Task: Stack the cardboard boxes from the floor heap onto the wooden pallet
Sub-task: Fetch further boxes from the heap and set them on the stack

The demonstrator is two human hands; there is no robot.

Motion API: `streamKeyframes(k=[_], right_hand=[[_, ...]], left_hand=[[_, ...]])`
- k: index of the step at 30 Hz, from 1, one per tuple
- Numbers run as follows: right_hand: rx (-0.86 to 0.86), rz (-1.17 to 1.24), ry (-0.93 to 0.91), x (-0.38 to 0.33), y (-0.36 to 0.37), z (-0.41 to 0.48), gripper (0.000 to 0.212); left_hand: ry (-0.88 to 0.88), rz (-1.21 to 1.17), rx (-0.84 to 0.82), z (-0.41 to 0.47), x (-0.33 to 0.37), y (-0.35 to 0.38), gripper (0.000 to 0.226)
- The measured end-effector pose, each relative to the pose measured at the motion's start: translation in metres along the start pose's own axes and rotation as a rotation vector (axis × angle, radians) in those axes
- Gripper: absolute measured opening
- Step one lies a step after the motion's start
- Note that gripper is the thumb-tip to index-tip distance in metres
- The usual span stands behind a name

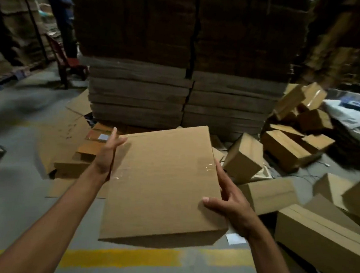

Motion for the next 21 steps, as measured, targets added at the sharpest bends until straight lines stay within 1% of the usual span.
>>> streamKeyframes(k=[1, 3, 4, 6, 7, 11, 12, 14, 15, 18, 20, 21], right_hand=[[0.017, -0.003, -0.017, -0.001, 0.002, -0.021, 0.107], [0.077, -0.014, -0.056, -0.005, 0.004, -0.06, 0.102], [0.115, -0.021, -0.089, -0.009, 0.003, -0.079, 0.097], [0.187, -0.083, -0.148, -0.019, 0.0, -0.115, 0.087], [0.232, -0.111, -0.163, -0.023, -0.004, -0.131, 0.086], [0.454, -0.036, -0.183, -0.03, -0.024, -0.192, 0.098], [0.487, -0.023, -0.186, -0.03, -0.025, -0.206, 0.096], [0.507, 0.032, -0.203, -0.033, -0.018, -0.229, 0.084], [0.491, 0.079, -0.214, -0.034, -0.011, -0.237, 0.079], [0.484, 0.154, -0.272, -0.039, 0.009, -0.259, 0.073], [0.594, 0.114, -0.324, -0.046, 0.018, -0.272, 0.063], [0.728, 0.097, -0.339, -0.046, 0.019, -0.279, 0.053]], left_hand=[[-0.013, -0.023, -0.04, -0.01, 0.006, 0.009, 0.065], [-0.036, -0.054, -0.13, -0.033, 0.014, 0.031, 0.032], [-0.055, -0.08, -0.152, -0.045, 0.015, 0.042, 0.022], [-0.071, -0.092, -0.151, -0.064, 0.022, 0.063, 0.022], [-0.062, -0.095, -0.163, -0.073, 0.028, 0.074, 0.022], [-0.131, -0.102, -0.234, -0.105, 0.035, 0.118, 0.032], [-0.145, -0.102, -0.249, -0.111, 0.035, 0.127, 0.032], [-0.149, -0.103, -0.254, -0.123, 0.038, 0.137, 0.027], [-0.165, -0.093, -0.246, -0.127, 0.039, 0.138, 0.026], [-0.173, -0.099, -0.276, -0.131, 0.038, 0.139, 0.029], [-0.169, -0.101, -0.285, -0.131, 0.039, 0.138, 0.042], [-0.187, -0.099, -0.294, -0.137, 0.039, 0.14, 0.044]])
Point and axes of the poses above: each hand's wrist, its own z-axis towards the middle knuckle, its own y-axis out of the palm, x = y × z, the point moved 8 cm from there along z, towards the middle knuckle, and after that the axes turned 12 degrees about z, right-handed, at the moved point
